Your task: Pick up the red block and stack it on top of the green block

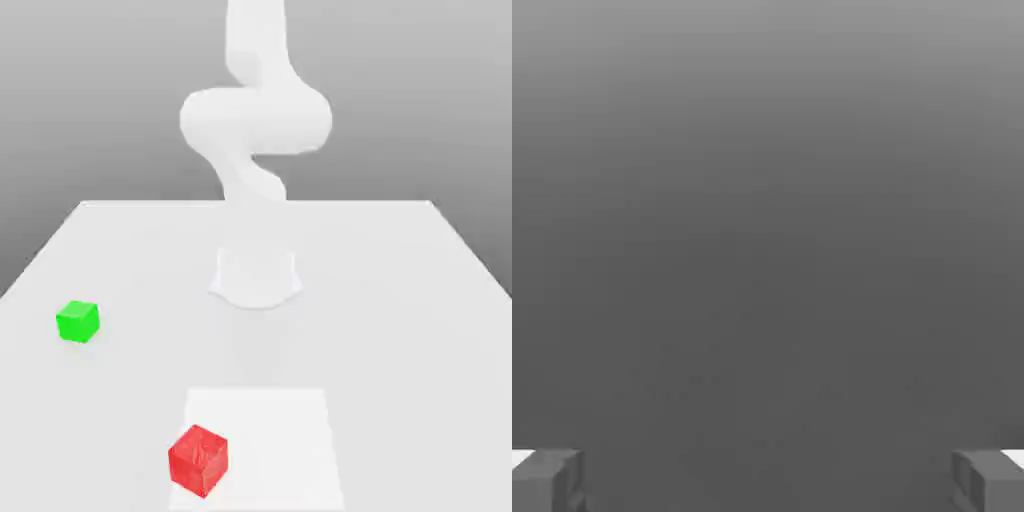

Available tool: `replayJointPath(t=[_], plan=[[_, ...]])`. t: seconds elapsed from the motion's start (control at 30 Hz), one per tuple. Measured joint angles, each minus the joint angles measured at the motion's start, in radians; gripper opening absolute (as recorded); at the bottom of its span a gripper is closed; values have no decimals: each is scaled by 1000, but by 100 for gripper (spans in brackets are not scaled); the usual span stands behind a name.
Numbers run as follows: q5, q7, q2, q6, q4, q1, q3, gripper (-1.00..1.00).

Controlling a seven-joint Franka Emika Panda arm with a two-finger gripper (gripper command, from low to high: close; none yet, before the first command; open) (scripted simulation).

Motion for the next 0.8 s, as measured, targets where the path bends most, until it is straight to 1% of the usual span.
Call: replayJointPath(t=[0.27,0.53,0.8], plan=[[-24,137,297,125,-74,-75,27,0],[-42,266,587,247,-146,-120,24,0],[-6,350,875,377,-212,-144,10,0]])
